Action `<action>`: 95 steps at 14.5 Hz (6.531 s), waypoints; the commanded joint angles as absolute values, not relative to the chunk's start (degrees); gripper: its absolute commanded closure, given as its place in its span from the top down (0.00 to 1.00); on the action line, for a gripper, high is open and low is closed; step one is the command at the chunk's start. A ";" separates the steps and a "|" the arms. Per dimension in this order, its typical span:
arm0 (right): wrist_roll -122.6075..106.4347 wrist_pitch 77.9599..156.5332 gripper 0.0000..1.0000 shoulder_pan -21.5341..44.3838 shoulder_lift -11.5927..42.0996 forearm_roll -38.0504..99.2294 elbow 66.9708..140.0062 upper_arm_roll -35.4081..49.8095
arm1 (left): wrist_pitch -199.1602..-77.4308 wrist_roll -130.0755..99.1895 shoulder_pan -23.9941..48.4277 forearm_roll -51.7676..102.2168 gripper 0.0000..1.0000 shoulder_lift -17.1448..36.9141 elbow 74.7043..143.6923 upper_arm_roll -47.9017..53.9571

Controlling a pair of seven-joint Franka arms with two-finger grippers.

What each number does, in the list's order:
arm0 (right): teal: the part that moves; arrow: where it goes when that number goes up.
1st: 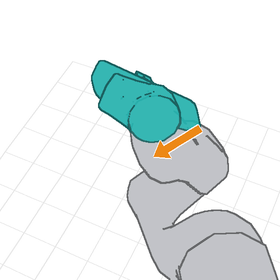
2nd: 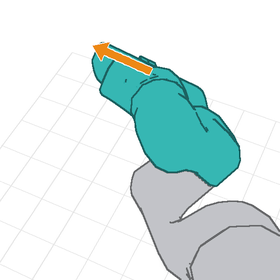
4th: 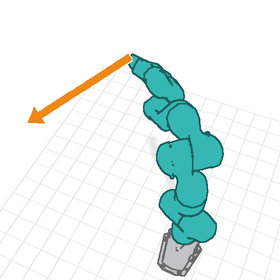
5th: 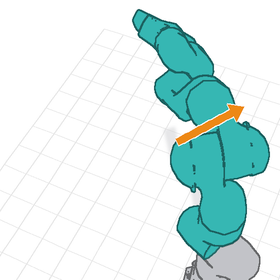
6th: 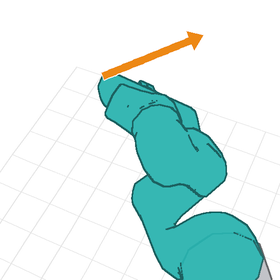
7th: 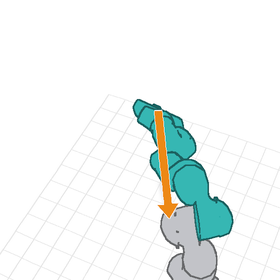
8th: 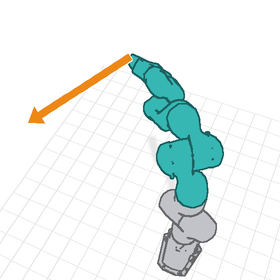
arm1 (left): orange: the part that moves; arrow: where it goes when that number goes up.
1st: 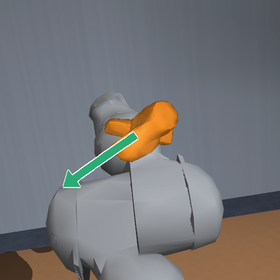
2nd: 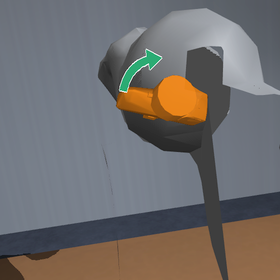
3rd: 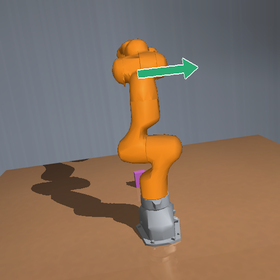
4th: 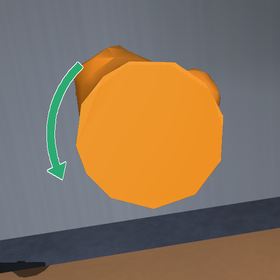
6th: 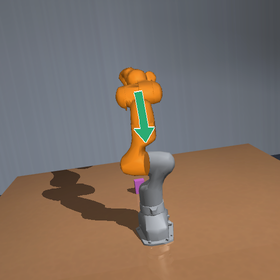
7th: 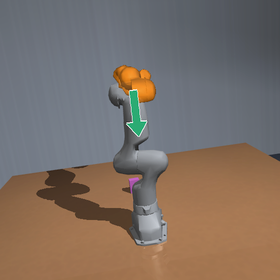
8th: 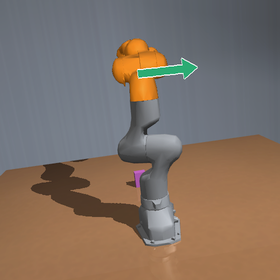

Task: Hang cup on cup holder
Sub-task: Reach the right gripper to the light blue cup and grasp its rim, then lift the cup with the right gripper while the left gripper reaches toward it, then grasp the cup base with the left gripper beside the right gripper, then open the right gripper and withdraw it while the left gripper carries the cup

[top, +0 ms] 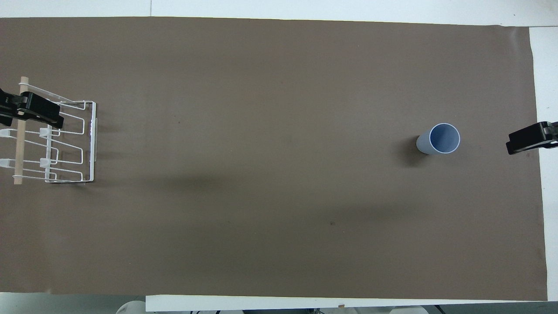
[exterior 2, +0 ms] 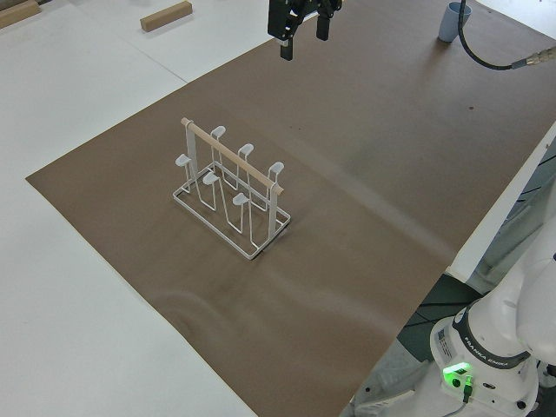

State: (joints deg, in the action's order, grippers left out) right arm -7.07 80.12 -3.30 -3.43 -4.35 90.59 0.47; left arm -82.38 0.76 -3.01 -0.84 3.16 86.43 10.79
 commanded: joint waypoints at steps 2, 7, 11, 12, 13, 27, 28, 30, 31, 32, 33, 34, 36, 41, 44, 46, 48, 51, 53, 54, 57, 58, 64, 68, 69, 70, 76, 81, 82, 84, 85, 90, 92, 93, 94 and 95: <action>-11.15 96.63 1.00 -9.13 -6.94 -2.73 105.08 0.26 | -83.67 0.18 -3.25 -1.76 1.00 1.58 88.42 10.90; -12.04 114.76 1.00 -9.85 -1.60 0.78 116.97 0.26 | -83.67 0.18 -3.25 -1.76 1.00 1.58 88.42 10.90; -20.20 120.83 0.99 -10.02 1.40 3.15 119.97 0.26 | -83.67 0.18 -3.25 -1.76 1.00 1.58 88.42 10.90; -20.65 122.24 0.98 -10.02 2.45 4.64 120.23 0.26 | -83.67 0.18 -3.25 -1.76 1.00 1.58 88.42 10.90; -20.65 123.73 0.95 -10.02 3.77 5.09 120.23 0.26 | -83.58 0.18 -3.25 -1.76 1.00 1.58 88.42 10.90; -21.71 127.12 0.00 -7.82 5.53 5.19 121.66 0.44 | -83.58 0.18 -3.25 -1.76 1.00 1.58 88.42 10.90; -22.23 122.83 0.00 -7.82 5.89 5.27 118.60 0.79 | -83.67 0.18 -3.25 -1.76 1.00 1.58 88.42 10.90; -22.85 112.90 0.00 -6.08 5.89 5.80 112.61 1.23 | -83.67 0.18 -3.25 -1.76 1.00 1.58 88.42 10.90; -23.72 109.20 0.00 -5.28 5.37 9.37 111.46 1.40 | -83.67 0.09 -3.25 -1.76 1.00 1.58 88.42 10.90; -23.99 106.64 0.00 -5.01 4.75 15.32 111.27 1.49 | -83.76 0.09 -3.25 -1.67 1.00 1.58 88.42 10.99; -24.08 104.52 0.00 -5.01 4.31 22.08 111.27 1.49 | -84.02 0.09 -2.64 -1.67 1.00 1.67 88.33 10.99; -24.08 103.11 0.00 -5.01 4.22 28.67 111.36 1.49 | -83.94 -0.35 -2.64 -1.41 1.00 1.67 88.16 10.99; -24.00 102.66 0.00 -4.92 4.04 40.72 111.79 1.49 | -84.02 -9.77 -2.20 1.47 1.00 1.76 87.98 11.25; -20.05 103.27 0.00 1.21 2.55 63.59 114.77 2.02 | -86.22 -47.99 0.77 16.77 1.00 2.20 87.37 11.69; -15.92 105.37 0.00 5.43 1.58 73.01 117.06 2.02 | -90.86 -71.73 7.09 18.81 1.00 2.46 86.66 11.69; -14.25 107.13 0.00 8.07 0.53 78.72 119.52 2.02 | -96.13 -89.38 13.60 18.28 1.00 2.55 86.66 11.69; -13.62 109.06 0.00 11.06 -0.44 84.78 121.54 2.02 | -97.38 -101.81 16.68 18.63 1.00 2.64 86.49 11.69; -12.48 109.25 0.00 13.27 -1.14 90.95 122.96 2.02 | -99.83 -120.52 22.05 18.02 1.00 2.46 86.92 11.78; -12.31 109.42 0.00 14.49 -1.23 94.29 122.96 2.02 | -100.02 -123.48 25.56 17.06 1.00 1.94 87.54 11.69; -12.30 109.95 0.00 15.11 -1.23 95.18 122.96 2.02 | -100.54 -123.57 25.92 15.92 1.00 1.67 88.41 11.69; -12.30 110.56 0.00 15.38 -1.32 96.68 123.13 2.02 | -105.27 -123.14 27.94 13.54 1.00 -0.26 93.41 11.78; -12.30 110.65 0.00 15.38 -1.32 96.77 123.13 2.02 | -107.03 -122.96 28.12 13.27 1.00 -0.44 94.38 11.78; -11.87 110.74 0.00 15.38 -1.32 96.77 123.13 2.02 | -111.79 -122.87 27.69 13.27 1.00 0.79 94.75 11.78; -11.51 111.01 0.00 15.29 -1.32 96.68 123.13 2.02 | -112.59 -122.87 27.69 13.27 0.63 1.49 94.75 11.78; -11.51 111.01 0.00 15.29 -1.23 96.68 123.13 2.02 | -112.59 -122.87 27.77 12.92 0.18 1.49 94.75 11.78; -11.51 111.09 0.00 15.38 -1.32 96.77 123.13 2.02 | -112.50 -122.87 28.12 11.79 0.03 1.49 94.66 11.78; -10.73 111.09 0.99 15.29 -1.23 96.68 122.96 1.93 | -111.88 -122.87 28.04 8.10 0.00 1.58 93.96 11.78; -10.64 114.94 1.00 11.62 -2.98 80.16 120.77 1.14 | -111.88 -122.70 26.81 4.93 0.00 2.72 92.47 10.90; -10.72 116.88 1.00 10.04 -3.68 71.11 120.33 1.14 | -111.71 -122.43 25.50 3.70 0.00 3.25 91.85 10.90; -10.72 117.25 1.00 6.52 -4.57 54.57 119.27 1.14 | -110.23 -120.16 24.00 -0.94 0.00 3.43 91.76 10.90; -10.72 117.07 1.00 4.85 -4.66 48.66 119.09 1.14 | -107.69 -119.89 23.12 -4.01 0.00 3.25 92.02 10.81; -10.81 116.46 1.00 -3.24 -4.48 21.24 118.48 1.23 | -102.31 -111.98 16.18 -23.95 0.00 2.10 95.62 10.81; -10.64 112.18 1.00 -4.57 -3.96 12.26 114.72 1.14 | -101.34 -111.97 15.04 -37.64 0.00 4.20 98.16 10.81; -10.03 108.15 1.00 -4.92 -3.78 7.34 111.74 1.14 | -101.34 -111.97 14.42 -42.40 0.00 5.00 98.61 10.81; -7.41 103.58 1.00 -5.36 -3.69 2.34 108.40 1.23 | -101.08 -111.97 13.89 -47.50 0.00 6.05 98.70 10.90; -4.60 99.62 1.00 -5.36 -3.78 -1.89 104.89 1.23 | -99.25 -111.80 13.80 -53.20 0.00 7.80 98.79 10.81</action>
